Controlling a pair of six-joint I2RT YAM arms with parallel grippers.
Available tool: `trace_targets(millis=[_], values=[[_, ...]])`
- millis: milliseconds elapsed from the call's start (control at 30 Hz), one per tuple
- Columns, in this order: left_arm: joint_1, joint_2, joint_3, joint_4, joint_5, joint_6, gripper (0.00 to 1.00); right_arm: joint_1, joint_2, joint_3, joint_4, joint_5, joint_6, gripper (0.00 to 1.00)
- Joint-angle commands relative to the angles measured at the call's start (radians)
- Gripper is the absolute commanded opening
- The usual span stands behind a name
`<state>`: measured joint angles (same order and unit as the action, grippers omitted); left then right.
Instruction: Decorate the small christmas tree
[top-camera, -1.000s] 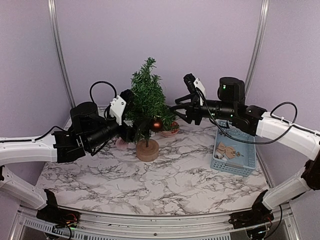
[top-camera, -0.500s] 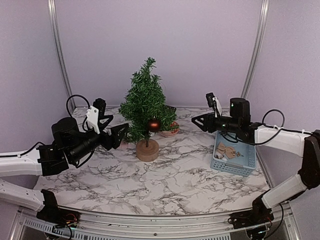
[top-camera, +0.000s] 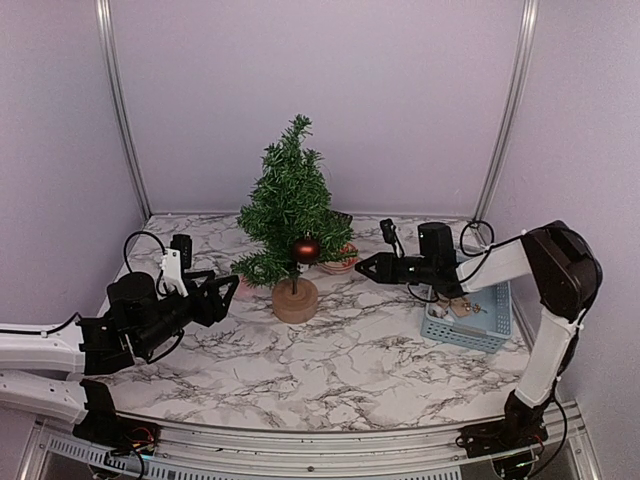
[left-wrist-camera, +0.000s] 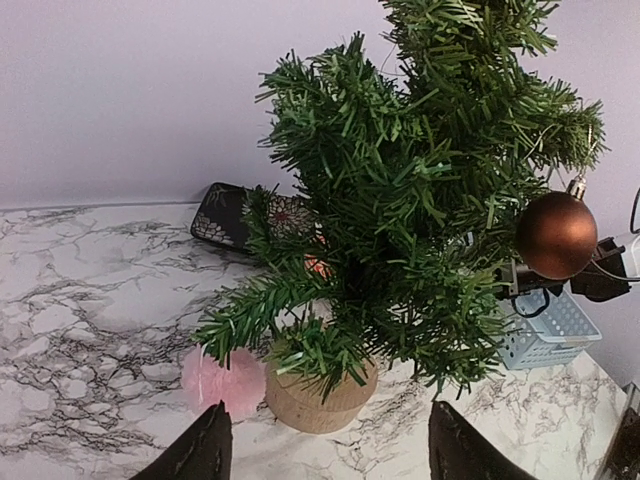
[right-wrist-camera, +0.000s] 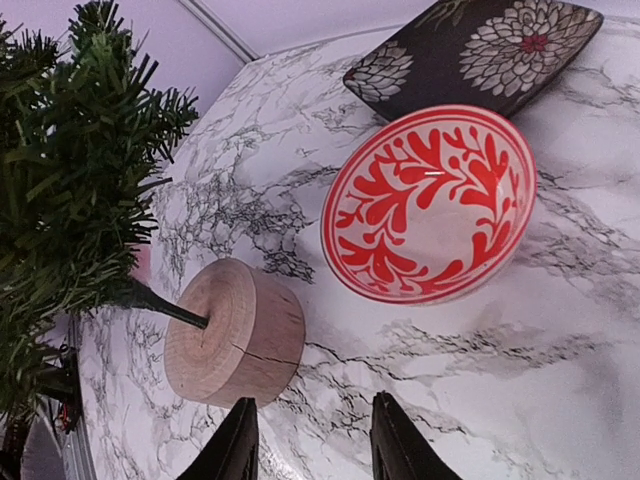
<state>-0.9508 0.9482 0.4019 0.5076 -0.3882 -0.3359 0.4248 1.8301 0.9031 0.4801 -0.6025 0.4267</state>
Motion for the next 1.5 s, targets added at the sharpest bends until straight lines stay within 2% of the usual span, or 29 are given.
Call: trace_targets(millis=[0, 700, 1233, 1467], values=[[0.004, -0.014, -0.034, 0.080, -0.050, -0.082, 0.66, 0.051, 0.078, 0.098, 0.101, -0.008, 0.069, 0.36], [0.011, 0.055, -0.054, 0.086, -0.074, -0.129, 0.61, 0.180, 0.324, 0.252, 0.157, 0.017, 0.156, 0.30], [0.127, 0.090, -0.090, 0.094, 0.023, -0.259, 0.48, 0.211, 0.344, 0.154, 0.317, -0.043, 0.260, 0.22], [0.173, 0.099, -0.107, 0.101, 0.050, -0.288, 0.46, 0.243, 0.339, 0.105, 0.375, -0.046, 0.299, 0.20]])
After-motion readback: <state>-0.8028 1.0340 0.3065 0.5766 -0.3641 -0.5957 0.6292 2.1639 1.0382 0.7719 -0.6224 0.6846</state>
